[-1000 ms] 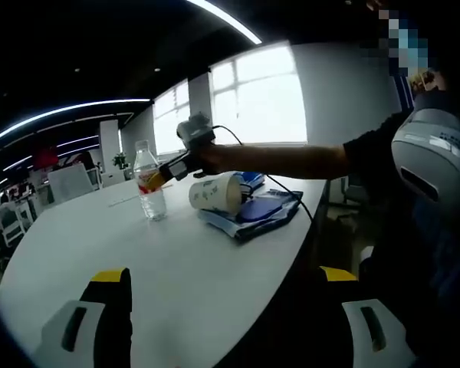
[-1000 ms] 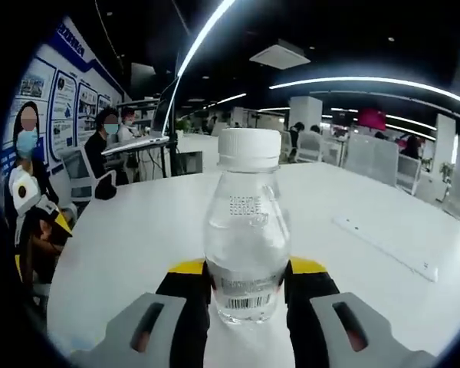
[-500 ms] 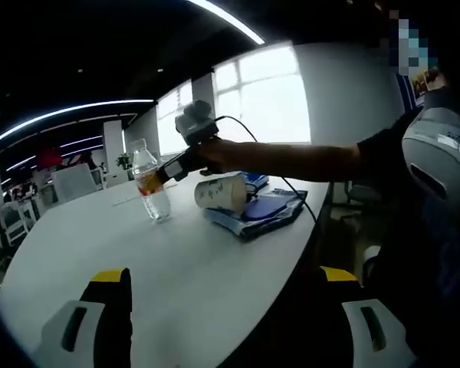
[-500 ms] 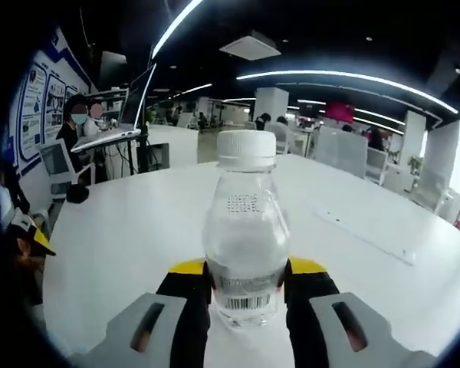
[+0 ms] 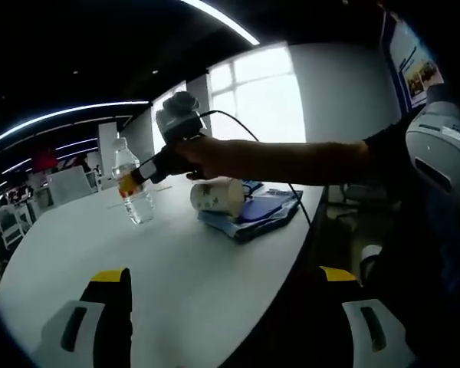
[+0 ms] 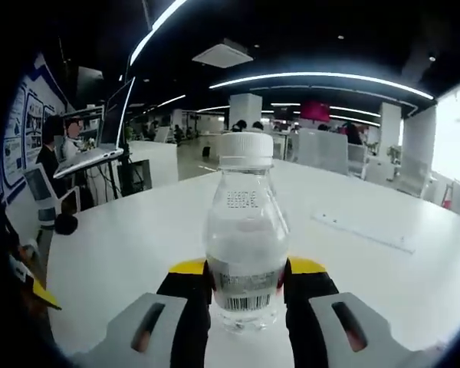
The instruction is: Arrange the tabletop items into an orderly group along one side of the table until the central work area is clear of visible clutter.
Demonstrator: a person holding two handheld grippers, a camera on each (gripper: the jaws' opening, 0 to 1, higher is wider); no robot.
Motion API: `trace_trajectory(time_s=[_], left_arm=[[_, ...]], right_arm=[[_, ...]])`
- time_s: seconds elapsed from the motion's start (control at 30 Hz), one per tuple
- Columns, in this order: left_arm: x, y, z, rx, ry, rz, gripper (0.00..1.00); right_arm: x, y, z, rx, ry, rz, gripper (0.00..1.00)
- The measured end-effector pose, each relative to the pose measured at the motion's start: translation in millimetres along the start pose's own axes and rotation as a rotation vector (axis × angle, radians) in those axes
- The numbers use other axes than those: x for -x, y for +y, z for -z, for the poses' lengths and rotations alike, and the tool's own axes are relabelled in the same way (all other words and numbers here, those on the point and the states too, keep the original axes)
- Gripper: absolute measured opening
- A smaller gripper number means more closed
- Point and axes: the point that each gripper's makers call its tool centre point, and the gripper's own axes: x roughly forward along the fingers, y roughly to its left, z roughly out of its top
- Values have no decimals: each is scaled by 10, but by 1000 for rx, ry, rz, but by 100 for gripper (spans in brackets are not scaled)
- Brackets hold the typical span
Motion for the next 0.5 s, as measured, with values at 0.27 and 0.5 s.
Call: trace_trajectory(time_s=[0.27,0.5], left_arm=[[-32,-19,2,-8,7,7,99],[-48,-13,2,-9,12,7,99]], right_arm=[[-70,92,-108,-22,-9,-11,34],[-131,98,-118,-120,-29,17,34]])
